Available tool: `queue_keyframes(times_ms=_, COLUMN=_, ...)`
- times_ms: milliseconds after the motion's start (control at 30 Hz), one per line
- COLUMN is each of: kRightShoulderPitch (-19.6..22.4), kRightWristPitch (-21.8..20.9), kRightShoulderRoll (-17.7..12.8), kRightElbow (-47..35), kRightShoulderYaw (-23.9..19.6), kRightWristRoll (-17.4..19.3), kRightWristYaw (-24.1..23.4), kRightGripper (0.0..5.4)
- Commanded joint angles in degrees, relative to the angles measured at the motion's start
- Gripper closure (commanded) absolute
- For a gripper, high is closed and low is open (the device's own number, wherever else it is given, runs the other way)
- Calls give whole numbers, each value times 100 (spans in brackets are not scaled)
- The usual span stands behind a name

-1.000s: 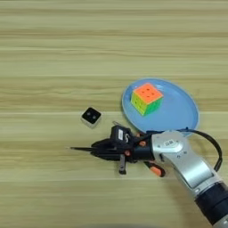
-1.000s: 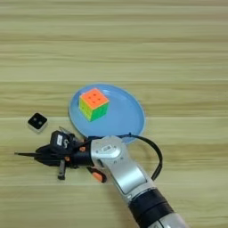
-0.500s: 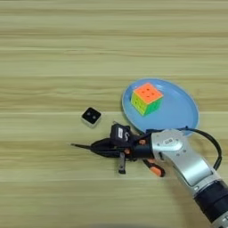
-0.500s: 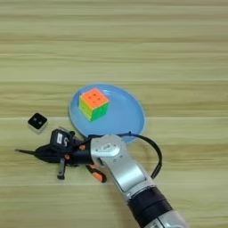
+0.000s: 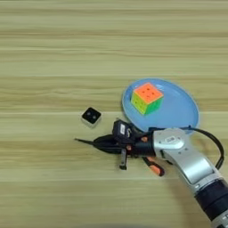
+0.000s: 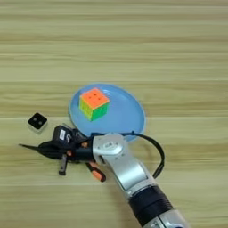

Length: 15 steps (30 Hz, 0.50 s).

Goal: Move the objects on the table

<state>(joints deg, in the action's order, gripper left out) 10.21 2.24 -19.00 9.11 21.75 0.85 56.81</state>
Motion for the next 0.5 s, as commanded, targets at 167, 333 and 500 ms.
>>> queue_keyframes(times_ms=167, kRightShoulderPitch=254, kRightWristPitch=119, kRightShoulderRoll=-171, kRightElbow=-813, kRightShoulderYaw=-458, kRightWristRoll=244, kRightWristYaw=-154, kRightGripper=511)
queue_keyframes(times_ms=333, kRightShoulderPitch=268, kRightWristPitch=280, kRightShoulderRoll=-196, kRightElbow=-1220, kRightShoulderYaw=-714, kRightWristRoll=421, kRightWristYaw=-201, kRightGripper=511)
queue_keyframes(times_ms=500, kRightShoulderPitch=224, kRightWristPitch=401, kRightShoulderRoll=-216, kRightElbow=-1463, kRightShoulderYaw=-850, kRightWristRoll=494, kRightWristYaw=-222, kRightGripper=511)
